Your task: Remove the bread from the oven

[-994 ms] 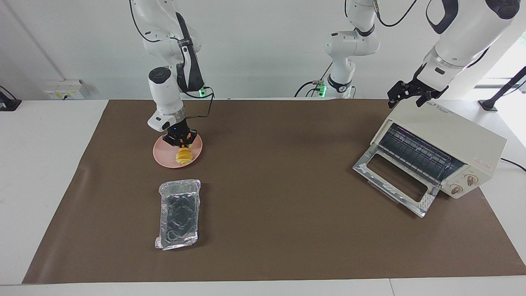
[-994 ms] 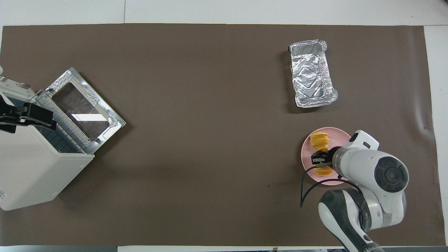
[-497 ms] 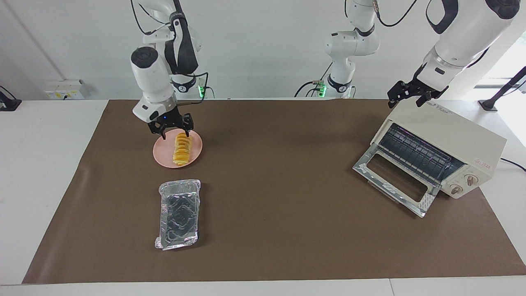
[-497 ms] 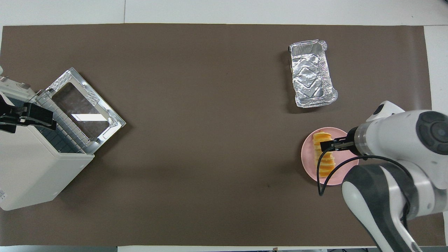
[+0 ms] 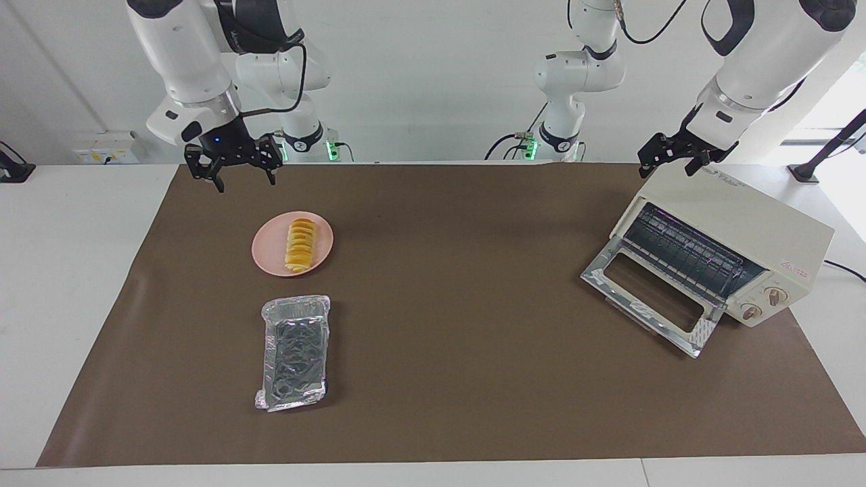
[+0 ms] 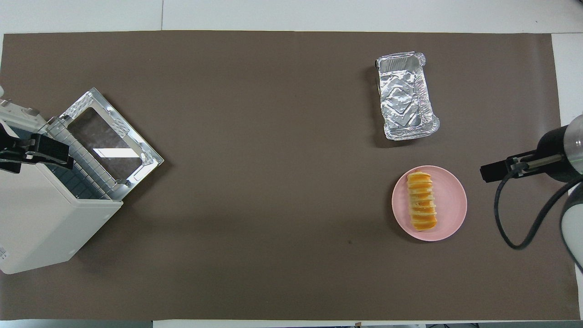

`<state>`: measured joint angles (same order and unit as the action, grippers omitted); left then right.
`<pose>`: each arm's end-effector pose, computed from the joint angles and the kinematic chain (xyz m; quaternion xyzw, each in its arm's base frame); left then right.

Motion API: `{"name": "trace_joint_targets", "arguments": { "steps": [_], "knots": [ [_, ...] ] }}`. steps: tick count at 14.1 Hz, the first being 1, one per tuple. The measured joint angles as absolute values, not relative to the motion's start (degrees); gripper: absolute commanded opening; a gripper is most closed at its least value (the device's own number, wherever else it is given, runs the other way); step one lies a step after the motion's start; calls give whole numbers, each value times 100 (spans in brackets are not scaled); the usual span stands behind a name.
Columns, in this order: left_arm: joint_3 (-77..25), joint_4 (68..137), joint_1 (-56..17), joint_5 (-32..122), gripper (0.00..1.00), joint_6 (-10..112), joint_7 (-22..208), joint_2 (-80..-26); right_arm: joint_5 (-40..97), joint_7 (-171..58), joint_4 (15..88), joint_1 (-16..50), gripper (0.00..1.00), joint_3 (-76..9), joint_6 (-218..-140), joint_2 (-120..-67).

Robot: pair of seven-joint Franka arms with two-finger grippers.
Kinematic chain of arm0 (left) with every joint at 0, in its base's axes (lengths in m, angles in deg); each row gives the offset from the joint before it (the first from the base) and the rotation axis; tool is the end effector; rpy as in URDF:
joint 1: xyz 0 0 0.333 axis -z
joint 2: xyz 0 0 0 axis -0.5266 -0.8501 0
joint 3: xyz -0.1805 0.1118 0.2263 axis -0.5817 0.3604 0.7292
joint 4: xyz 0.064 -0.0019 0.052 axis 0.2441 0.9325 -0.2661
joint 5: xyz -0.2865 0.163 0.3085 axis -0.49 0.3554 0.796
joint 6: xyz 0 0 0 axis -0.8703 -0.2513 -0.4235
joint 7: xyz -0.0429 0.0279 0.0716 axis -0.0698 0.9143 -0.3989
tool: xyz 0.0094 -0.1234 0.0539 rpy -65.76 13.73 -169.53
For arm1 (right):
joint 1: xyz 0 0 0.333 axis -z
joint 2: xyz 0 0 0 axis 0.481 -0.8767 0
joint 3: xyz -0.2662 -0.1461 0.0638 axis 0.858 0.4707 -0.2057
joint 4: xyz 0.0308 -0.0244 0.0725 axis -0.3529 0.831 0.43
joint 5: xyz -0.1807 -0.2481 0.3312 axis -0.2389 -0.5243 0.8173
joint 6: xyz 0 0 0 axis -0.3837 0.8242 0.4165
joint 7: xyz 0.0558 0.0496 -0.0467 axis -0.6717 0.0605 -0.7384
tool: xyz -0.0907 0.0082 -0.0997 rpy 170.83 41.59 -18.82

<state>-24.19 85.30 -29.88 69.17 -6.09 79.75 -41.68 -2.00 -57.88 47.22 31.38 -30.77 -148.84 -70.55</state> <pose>0.5839 -0.0362 0.5785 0.9970 -0.0090 -0.0771 0.0076 0.5642 0.0227 0.5823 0.9942 0.1007 -0.0367 0.0032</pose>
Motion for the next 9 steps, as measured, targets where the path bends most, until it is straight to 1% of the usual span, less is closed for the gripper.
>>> {"name": "trace_joint_targets", "arguments": {
  "steps": [1,3,9],
  "knots": [
    [-2419,8530,-2988,6917,100,-609,7975,-4168,-200,-5813,4398,3177,100,-3075,-14558,-7179],
    [-2419,8530,-2988,6917,100,-609,7975,-4168,-200,-5820,4045,3224,100,-3074,-14264,-7369],
    [-2419,8530,-2988,6917,100,-609,7975,-4168,-200,-5820,4009,3241,100,-3074,-14354,-7563]
  ]
}}
